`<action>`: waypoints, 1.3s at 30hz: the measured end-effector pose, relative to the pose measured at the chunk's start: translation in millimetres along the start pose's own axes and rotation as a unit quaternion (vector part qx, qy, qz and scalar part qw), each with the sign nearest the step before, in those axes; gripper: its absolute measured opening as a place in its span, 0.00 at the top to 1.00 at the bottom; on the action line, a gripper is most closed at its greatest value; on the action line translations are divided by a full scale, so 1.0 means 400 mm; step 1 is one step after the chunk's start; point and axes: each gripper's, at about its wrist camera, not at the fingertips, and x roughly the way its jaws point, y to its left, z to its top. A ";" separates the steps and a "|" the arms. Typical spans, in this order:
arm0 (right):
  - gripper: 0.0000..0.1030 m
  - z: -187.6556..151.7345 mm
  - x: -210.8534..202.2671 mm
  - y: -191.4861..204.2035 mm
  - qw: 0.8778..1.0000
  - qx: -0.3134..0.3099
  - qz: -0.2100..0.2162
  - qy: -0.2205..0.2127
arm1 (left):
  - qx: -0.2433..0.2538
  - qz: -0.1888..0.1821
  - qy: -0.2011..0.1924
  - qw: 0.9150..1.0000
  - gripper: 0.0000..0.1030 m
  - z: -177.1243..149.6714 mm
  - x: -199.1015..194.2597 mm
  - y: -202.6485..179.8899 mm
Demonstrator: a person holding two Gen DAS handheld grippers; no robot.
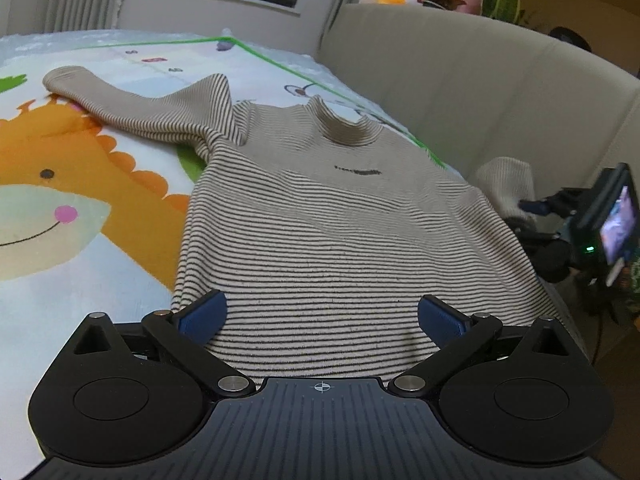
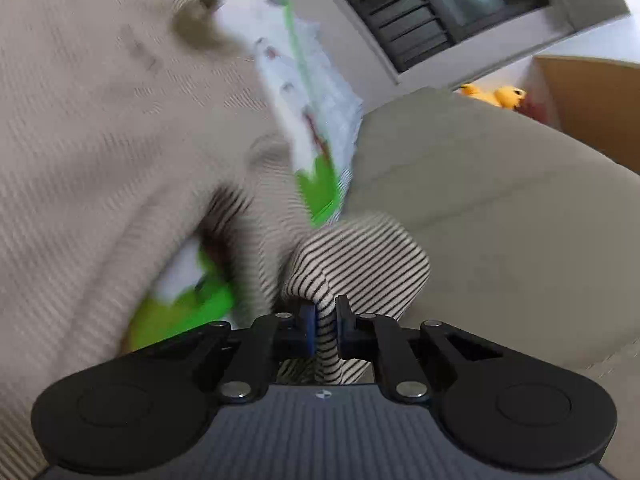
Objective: Fold clothes
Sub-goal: 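Lift the sleeve with the right gripper and lay it across the sweater body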
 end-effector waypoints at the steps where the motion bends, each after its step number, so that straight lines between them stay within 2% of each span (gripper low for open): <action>1: 0.93 0.016 -0.006 -0.023 1.000 0.019 -0.001 -0.008 | 0.000 -0.001 -0.001 1.000 0.00 0.000 -0.001 0.001; 5: 0.93 0.110 -0.063 -0.145 0.994 0.096 -0.012 -0.054 | -0.003 -0.008 -0.003 1.000 0.00 -0.001 -0.003 0.007; 9: 0.93 0.190 -0.130 -0.256 0.978 0.179 0.011 -0.108 | -0.010 -0.015 -0.006 1.000 0.00 -0.002 -0.004 0.015; 12: 0.93 0.256 -0.186 -0.311 0.957 0.243 0.056 -0.150 | -0.013 -0.021 -0.008 1.000 0.00 -0.004 -0.006 0.019; 14: 0.92 0.289 -0.202 -0.327 0.935 0.286 0.121 -0.175 | -0.016 -0.024 -0.008 1.000 0.00 -0.004 -0.007 0.022; 17: 0.85 0.319 -0.196 -0.307 0.912 0.308 0.202 -0.180 | -0.017 -0.028 -0.008 0.999 0.00 -0.004 -0.008 0.025; 19: 0.68 0.319 -0.195 -0.278 0.911 0.298 0.215 -0.187 | -0.016 -0.030 -0.008 0.999 0.00 -0.004 -0.008 0.026; 20: 0.65 0.319 -0.194 -0.264 0.911 0.293 0.221 -0.190 | -0.016 -0.030 -0.008 0.999 0.00 -0.004 -0.008 0.027; 25: 0.60 0.263 -0.179 -0.218 0.917 0.280 0.232 -0.165 | -0.016 -0.032 -0.008 0.999 0.00 -0.004 -0.007 0.029; 28: 0.60 0.225 -0.195 -0.181 0.929 0.260 0.217 -0.147 | -0.015 -0.031 -0.009 0.999 0.00 -0.005 -0.007 0.029; 30: 0.60 0.224 -0.187 -0.115 0.945 0.204 0.208 -0.146 | -0.014 -0.030 -0.009 0.999 0.00 -0.006 -0.007 0.028; 32: 0.60 0.245 -0.188 -0.048 0.955 0.139 0.209 -0.160 | -0.013 -0.029 -0.009 0.999 0.00 -0.006 -0.007 0.028; 35: 0.54 0.289 -0.182 0.044 0.959 0.051 0.212 -0.184 | -0.011 -0.031 -0.010 0.999 0.00 -0.005 -0.007 0.031; 36: 0.48 0.309 -0.172 0.067 0.958 0.035 0.215 -0.187 | -0.010 -0.031 -0.010 0.999 0.00 -0.006 -0.007 0.030; 37: 0.47 0.328 -0.160 0.090 0.957 0.020 0.218 -0.190 | -0.009 -0.031 -0.010 0.999 0.00 -0.007 -0.008 0.029; 38: 0.47 0.342 -0.145 0.118 0.957 0.008 0.225 -0.181 | -0.009 -0.031 -0.010 0.999 0.00 -0.008 -0.008 0.028; 39: 0.76 0.353 -0.128 0.131 0.958 0.011 0.234 -0.165 | -0.008 -0.031 -0.011 0.999 0.00 -0.009 -0.009 0.027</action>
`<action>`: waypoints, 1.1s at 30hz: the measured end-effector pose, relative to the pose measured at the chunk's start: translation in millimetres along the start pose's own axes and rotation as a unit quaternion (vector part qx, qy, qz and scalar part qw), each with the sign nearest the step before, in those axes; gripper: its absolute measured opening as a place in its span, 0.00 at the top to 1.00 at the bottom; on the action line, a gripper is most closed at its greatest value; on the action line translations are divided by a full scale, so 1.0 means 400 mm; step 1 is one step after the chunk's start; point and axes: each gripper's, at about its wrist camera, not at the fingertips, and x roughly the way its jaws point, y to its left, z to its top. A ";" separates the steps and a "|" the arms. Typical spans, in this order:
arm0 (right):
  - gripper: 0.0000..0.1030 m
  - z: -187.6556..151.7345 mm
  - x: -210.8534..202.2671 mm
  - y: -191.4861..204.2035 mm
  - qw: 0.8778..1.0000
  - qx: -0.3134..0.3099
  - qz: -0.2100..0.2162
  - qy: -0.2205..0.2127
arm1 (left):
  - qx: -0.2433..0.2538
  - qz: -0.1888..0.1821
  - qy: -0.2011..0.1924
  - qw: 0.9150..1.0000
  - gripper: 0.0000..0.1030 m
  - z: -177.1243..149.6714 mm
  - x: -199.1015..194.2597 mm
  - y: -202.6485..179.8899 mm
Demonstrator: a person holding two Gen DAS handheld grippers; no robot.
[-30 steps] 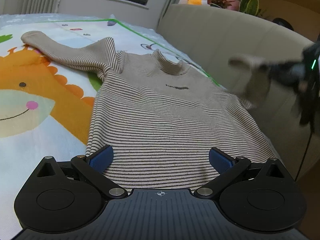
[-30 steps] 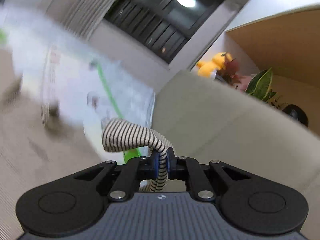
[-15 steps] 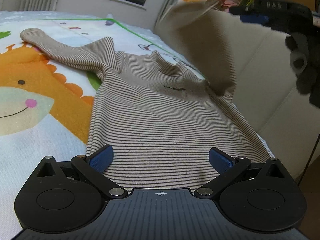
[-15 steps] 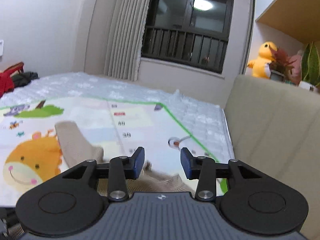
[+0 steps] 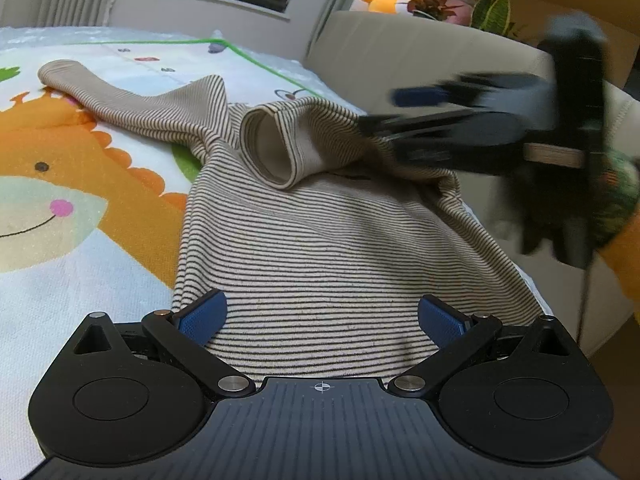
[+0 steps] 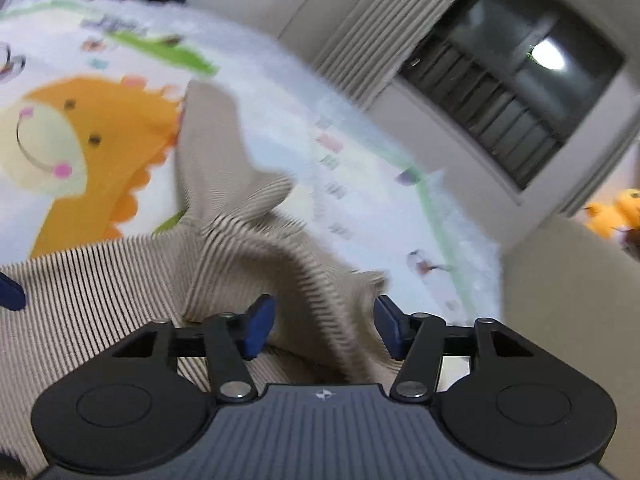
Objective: Fold clothes
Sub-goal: 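Lift the sleeve with the right gripper and lay it across the sweater body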
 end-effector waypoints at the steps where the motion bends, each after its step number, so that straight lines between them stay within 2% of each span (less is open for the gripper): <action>1: 0.93 0.003 0.019 0.000 1.000 0.010 0.005 0.013 | 0.000 0.000 0.000 1.000 0.00 0.000 0.001 0.000; 4: 0.94 0.006 -0.006 -0.077 0.997 0.073 -0.039 -0.008 | 0.001 -0.001 -0.001 1.000 0.00 0.001 0.003 0.000; 7: 0.93 0.017 -0.074 -0.169 0.983 0.123 -0.123 -0.051 | 0.001 -0.001 -0.001 1.000 0.00 0.001 0.005 0.000; 10: 0.92 0.029 -0.090 -0.163 0.979 0.098 -0.165 -0.063 | 0.004 0.000 -0.002 1.000 0.00 0.000 0.007 -0.002; 11: 0.90 0.029 -0.075 -0.140 0.982 0.090 -0.154 -0.053 | 0.006 0.001 -0.003 1.000 0.00 -0.001 0.007 -0.003; 12: 0.79 0.026 -0.054 -0.111 0.988 0.084 -0.125 -0.035 | 0.005 0.000 -0.002 1.000 0.00 0.000 0.006 -0.002; 13: 0.64 0.017 -0.034 -0.072 0.993 0.078 -0.089 -0.021 | 0.004 0.000 -0.002 1.000 0.00 0.000 0.005 -0.001; 14: 0.60 0.001 -0.030 -0.028 0.996 0.068 -0.057 -0.016 | 0.003 -0.001 -0.002 1.000 0.00 0.000 0.004 0.000; 16: 0.59 -0.029 -0.025 0.055 0.999 0.050 0.003 -0.007 | 0.001 -0.002 -0.002 1.000 0.00 0.000 0.003 0.002; 20: 0.59 -0.093 -0.080 0.096 0.996 0.078 0.031 -0.021 | 0.005 -0.003 -0.002 1.000 0.00 -0.004 0.001 0.002; 23: 0.59 -0.132 -0.098 0.042 0.992 0.116 -0.032 -0.026 | 0.010 0.003 -0.003 1.000 0.00 -0.006 0.002 -0.005; 27: 0.59 -0.196 -0.034 0.017 0.993 0.065 -0.089 0.034 | 0.017 0.011 -0.003 1.000 0.00 -0.009 0.003 -0.012; 29: 0.60 -0.235 -0.014 0.004 0.991 0.072 -0.104 0.052 | 0.017 0.012 -0.002 1.000 0.00 -0.008 0.002 -0.012; 31: 0.80 -0.270 -0.011 -0.027 0.987 0.103 -0.106 0.065 | 0.016 0.011 0.000 1.000 0.00 -0.007 0.002 -0.011; 33: 0.80 -0.301 -0.029 -0.059 0.983 0.138 -0.101 0.067 | 0.015 0.012 0.002 1.000 0.00 -0.005 0.002 -0.011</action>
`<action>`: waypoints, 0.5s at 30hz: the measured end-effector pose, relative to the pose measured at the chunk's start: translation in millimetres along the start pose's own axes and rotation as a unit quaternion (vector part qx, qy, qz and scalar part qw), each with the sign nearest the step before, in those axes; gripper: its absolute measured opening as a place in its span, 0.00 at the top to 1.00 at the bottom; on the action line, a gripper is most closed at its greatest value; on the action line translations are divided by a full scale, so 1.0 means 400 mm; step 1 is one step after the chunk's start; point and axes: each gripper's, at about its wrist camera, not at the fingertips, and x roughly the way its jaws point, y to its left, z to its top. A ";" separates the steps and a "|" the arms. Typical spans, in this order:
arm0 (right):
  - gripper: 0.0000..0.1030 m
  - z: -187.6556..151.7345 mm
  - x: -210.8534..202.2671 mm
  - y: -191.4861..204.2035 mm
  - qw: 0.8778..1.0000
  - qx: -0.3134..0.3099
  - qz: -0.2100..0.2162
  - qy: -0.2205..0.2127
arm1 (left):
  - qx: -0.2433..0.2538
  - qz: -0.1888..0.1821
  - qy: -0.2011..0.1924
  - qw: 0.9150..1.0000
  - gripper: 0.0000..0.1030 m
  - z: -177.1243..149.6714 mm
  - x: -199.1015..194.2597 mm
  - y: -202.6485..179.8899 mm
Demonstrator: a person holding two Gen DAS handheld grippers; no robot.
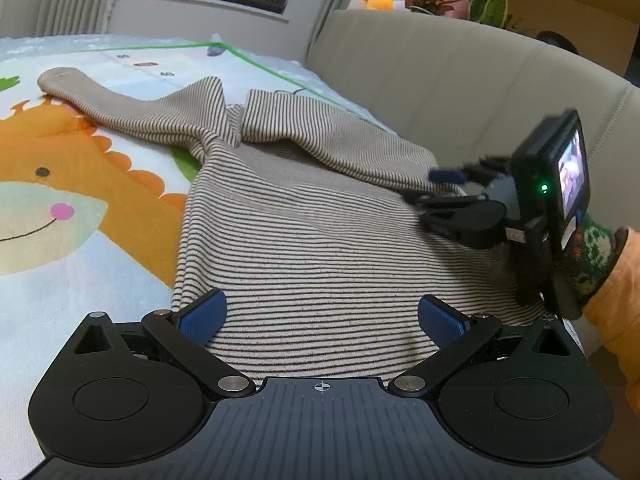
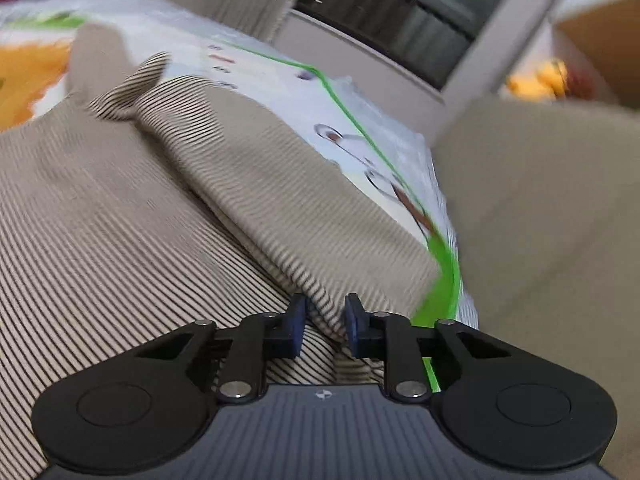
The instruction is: Fold clothes
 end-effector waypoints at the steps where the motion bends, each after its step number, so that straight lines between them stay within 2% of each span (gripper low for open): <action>1: 0.80 -0.011 -0.003 -0.022 1.000 0.016 0.002 0.004 | 0.000 0.001 0.001 1.000 0.00 0.001 0.000 -0.001; 4: 0.78 -0.041 -0.012 -0.074 0.999 0.024 -0.016 0.017 | 0.001 0.005 0.006 1.000 0.00 0.004 0.002 -0.004; 8: 0.77 -0.068 -0.054 -0.091 0.999 0.045 -0.009 0.008 | 0.002 0.017 0.013 1.000 0.00 0.007 0.006 -0.013; 10: 0.73 -0.084 -0.072 -0.094 0.999 0.044 -0.011 0.000 | 0.012 0.026 0.019 0.999 0.00 0.009 0.011 -0.021; 12: 0.72 -0.100 -0.090 -0.105 0.998 0.068 -0.008 -0.008 | 0.021 0.033 0.026 0.999 0.00 0.012 0.015 -0.030; 14: 0.65 -0.106 -0.115 -0.130 0.993 0.112 -0.002 -0.020 | 0.025 0.039 0.033 0.998 0.00 0.016 0.018 -0.034; 15: 0.56 -0.100 -0.131 -0.139 0.991 0.127 0.000 -0.030 | 0.026 0.041 0.036 0.998 0.00 0.017 0.020 -0.036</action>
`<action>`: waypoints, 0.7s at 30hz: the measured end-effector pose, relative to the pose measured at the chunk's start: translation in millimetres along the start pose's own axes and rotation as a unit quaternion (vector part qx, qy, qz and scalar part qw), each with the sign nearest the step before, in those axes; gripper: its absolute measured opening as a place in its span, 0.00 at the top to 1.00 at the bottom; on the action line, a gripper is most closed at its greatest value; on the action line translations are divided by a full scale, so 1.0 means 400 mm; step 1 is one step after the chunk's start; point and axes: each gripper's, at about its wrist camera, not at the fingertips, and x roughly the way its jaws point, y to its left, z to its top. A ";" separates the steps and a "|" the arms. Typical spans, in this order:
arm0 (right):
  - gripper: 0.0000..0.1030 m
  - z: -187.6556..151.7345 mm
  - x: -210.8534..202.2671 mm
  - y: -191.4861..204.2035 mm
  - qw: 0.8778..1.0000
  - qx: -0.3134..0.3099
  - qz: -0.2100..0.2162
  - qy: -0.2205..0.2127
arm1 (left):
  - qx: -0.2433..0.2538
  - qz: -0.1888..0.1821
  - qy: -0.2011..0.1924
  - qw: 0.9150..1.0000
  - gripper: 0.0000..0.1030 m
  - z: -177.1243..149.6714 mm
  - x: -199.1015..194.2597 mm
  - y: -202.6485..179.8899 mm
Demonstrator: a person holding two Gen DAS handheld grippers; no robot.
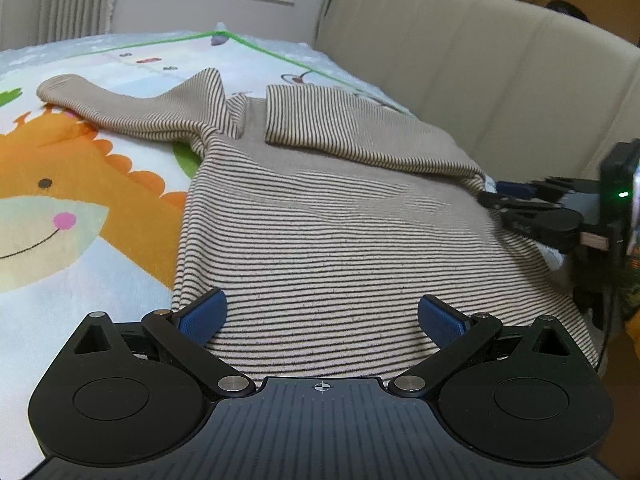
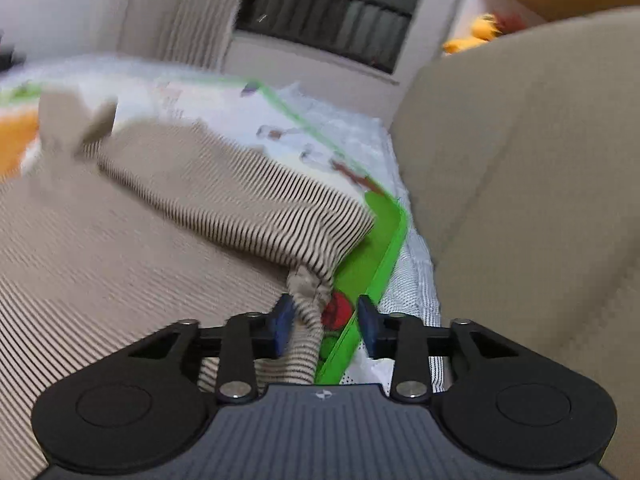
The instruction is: Fold clothes
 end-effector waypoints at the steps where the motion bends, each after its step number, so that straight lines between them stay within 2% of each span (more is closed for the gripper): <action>1: 0.46 0.009 -0.016 -0.007 1.000 0.015 0.004 -0.010 | 0.001 0.003 0.003 1.000 0.00 0.002 0.001 -0.003; 4: 0.42 0.042 -0.052 -0.023 0.997 0.046 0.036 -0.041 | 0.005 0.015 0.011 1.000 0.00 0.008 0.004 -0.013; 6: 0.42 0.055 -0.065 -0.035 0.992 0.082 0.078 -0.053 | 0.009 0.024 0.018 1.000 0.00 0.017 0.005 -0.022; 8: 0.42 0.051 -0.056 -0.050 0.980 0.139 0.136 -0.052 | -0.001 0.021 0.019 1.000 0.00 0.033 -0.001 -0.022; 10: 0.42 0.031 -0.024 -0.050 0.969 0.176 0.167 -0.038 | -0.020 0.014 0.011 1.000 0.00 0.056 -0.011 -0.010; 13: 0.42 -0.024 0.037 -0.028 0.971 0.178 0.159 0.009 | -0.047 0.004 -0.010 0.999 0.00 0.093 -0.027 0.013; 15: 0.38 -0.033 0.037 -0.042 0.966 0.194 0.169 0.007 | -0.059 0.002 -0.025 0.998 0.00 0.117 -0.039 0.030; 16: 0.31 -0.038 0.037 -0.048 0.964 0.201 0.172 0.007 | -0.062 0.006 -0.031 0.998 0.00 0.130 -0.042 0.043; 18: 0.30 -0.037 0.035 -0.036 0.968 0.189 0.163 0.004 | -0.068 0.019 -0.040 0.997 0.00 0.159 -0.042 0.073; 20: 0.33 -0.031 0.026 -0.018 0.974 0.168 0.152 -0.002 | -0.079 0.042 -0.047 0.995 0.03 0.186 -0.038 0.109; 21: 0.46 -0.019 0.011 0.000 0.979 0.141 0.147 -0.010 | -0.087 0.053 -0.051 0.993 0.08 0.197 -0.036 0.126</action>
